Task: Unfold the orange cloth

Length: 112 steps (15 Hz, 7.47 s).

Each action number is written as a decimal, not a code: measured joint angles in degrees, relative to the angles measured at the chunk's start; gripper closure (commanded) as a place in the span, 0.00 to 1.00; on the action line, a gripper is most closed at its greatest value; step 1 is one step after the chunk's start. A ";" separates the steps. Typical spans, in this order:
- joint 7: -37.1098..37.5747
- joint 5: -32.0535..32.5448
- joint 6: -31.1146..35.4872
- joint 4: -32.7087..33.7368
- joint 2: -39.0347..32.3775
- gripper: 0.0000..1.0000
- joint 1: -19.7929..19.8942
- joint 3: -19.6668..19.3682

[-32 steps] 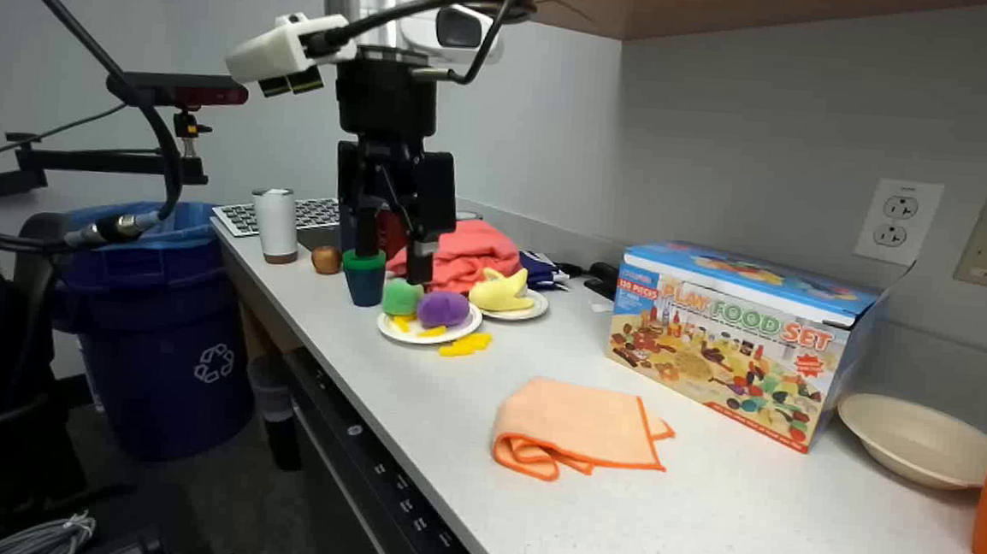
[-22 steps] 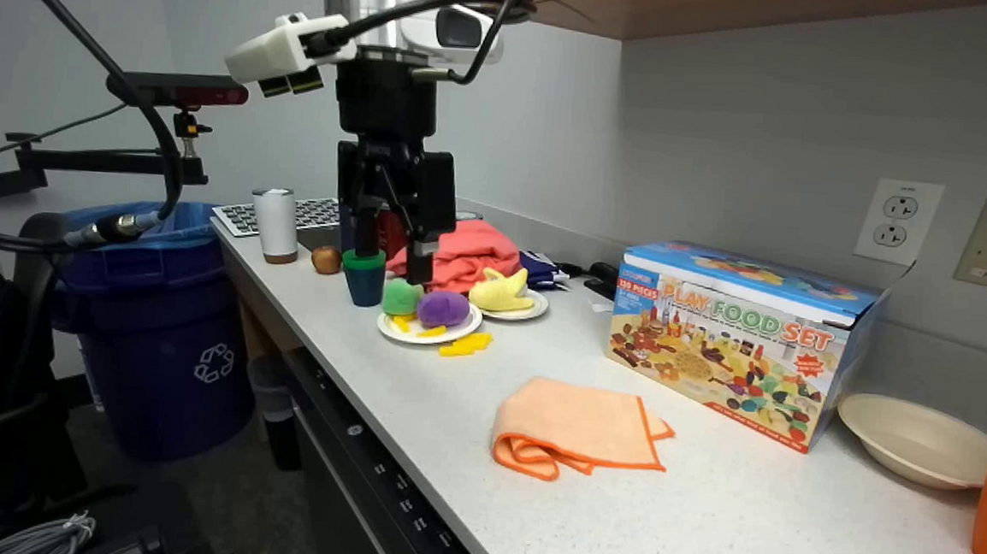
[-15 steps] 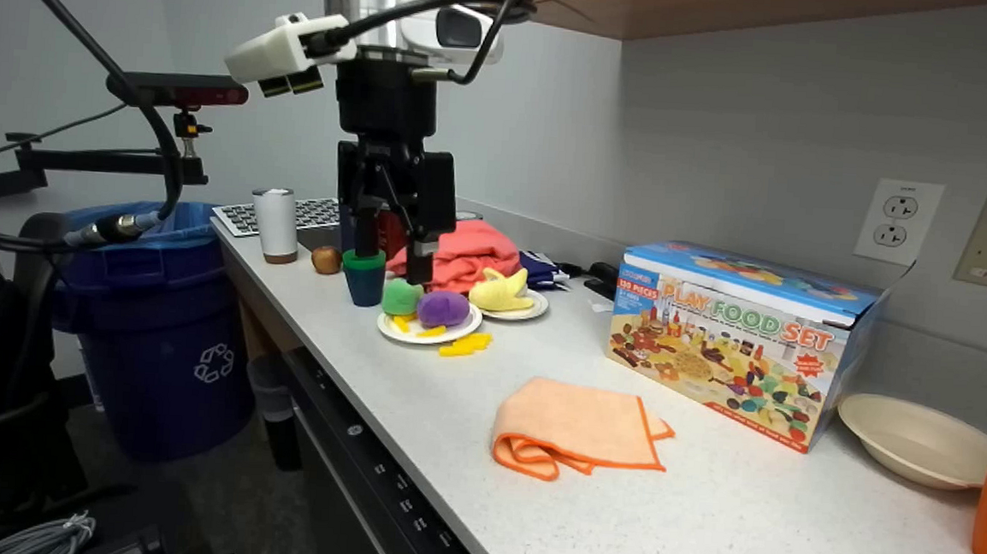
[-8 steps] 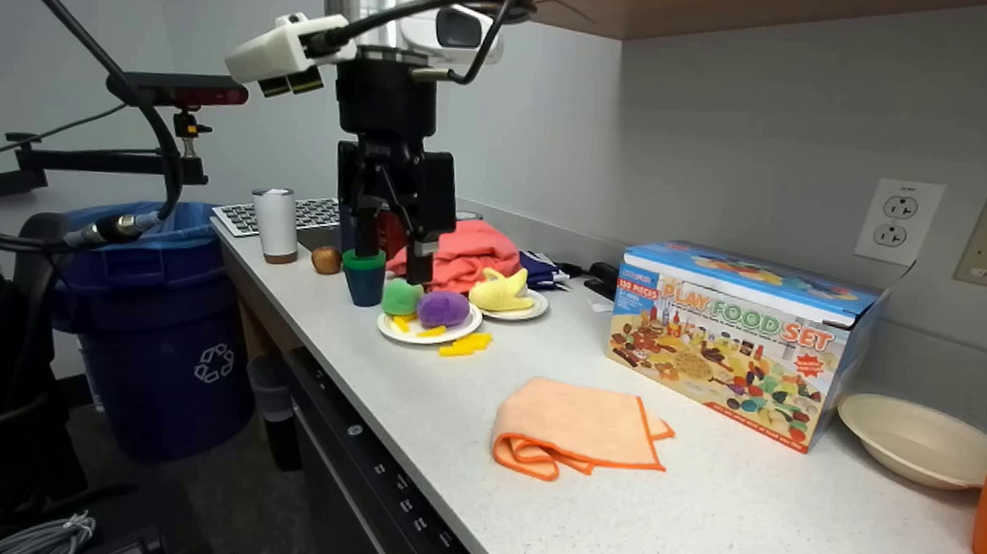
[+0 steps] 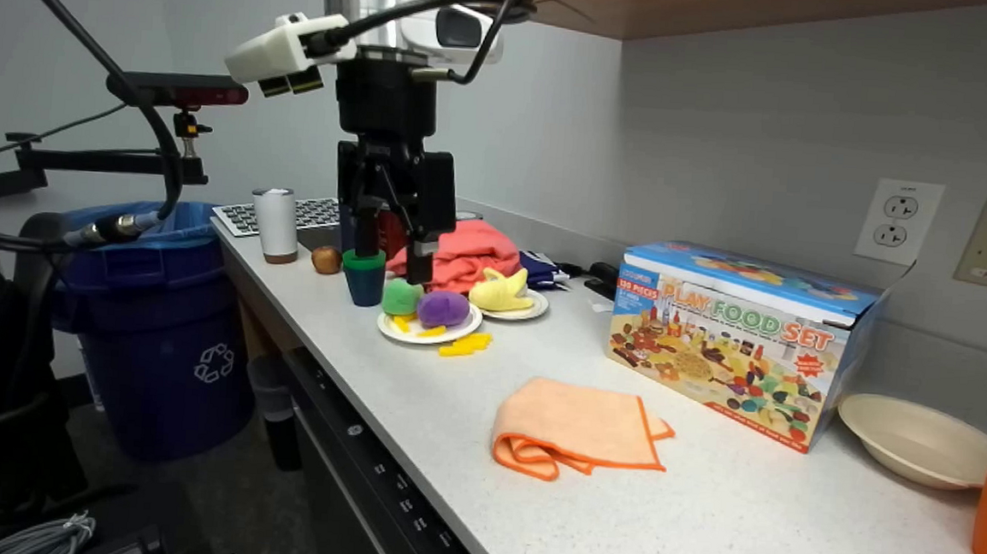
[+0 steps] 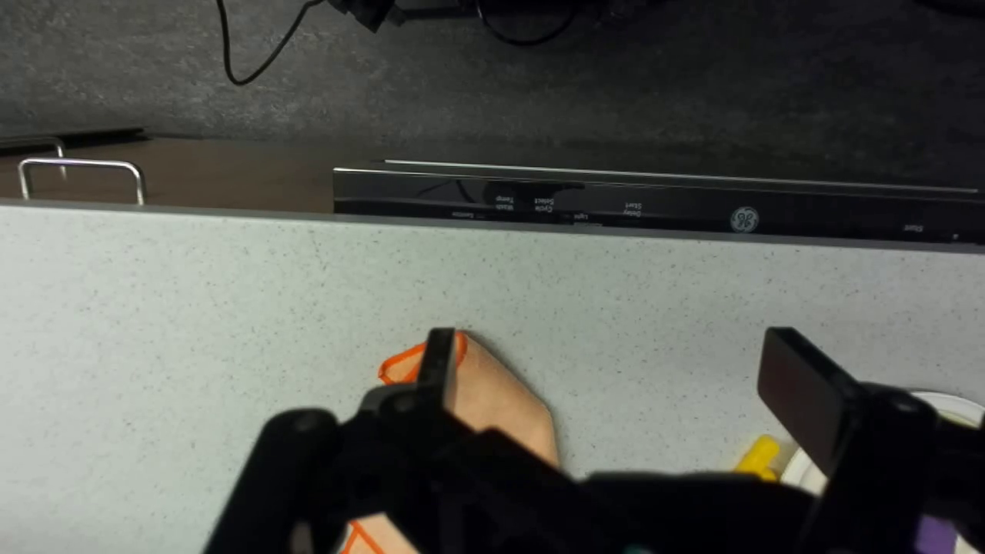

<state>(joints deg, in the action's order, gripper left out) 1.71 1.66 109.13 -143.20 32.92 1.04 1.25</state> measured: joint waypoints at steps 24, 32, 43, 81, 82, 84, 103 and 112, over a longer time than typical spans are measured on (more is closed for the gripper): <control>1.68 1.26 22.46 10.04 -26.58 0.00 6.24 -8.67; 2.19 1.43 22.52 11.04 -27.91 0.00 6.24 -8.65; -7.43 1.42 26.97 15.51 -37.01 0.00 6.28 -9.51; -17.15 -5.88 31.66 26.85 -54.18 0.76 12.48 -6.57; -17.15 -5.82 31.65 27.01 -54.18 0.85 12.48 -6.57; -17.10 -5.71 31.63 27.31 -54.22 0.99 12.48 -6.58; -9.47 4.94 23.42 27.60 -42.98 0.99 5.18 -5.37; -9.91 2.60 20.09 27.87 -42.40 0.99 0.24 0.39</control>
<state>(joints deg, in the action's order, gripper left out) -8.20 4.25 129.23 -115.33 -9.48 1.28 1.64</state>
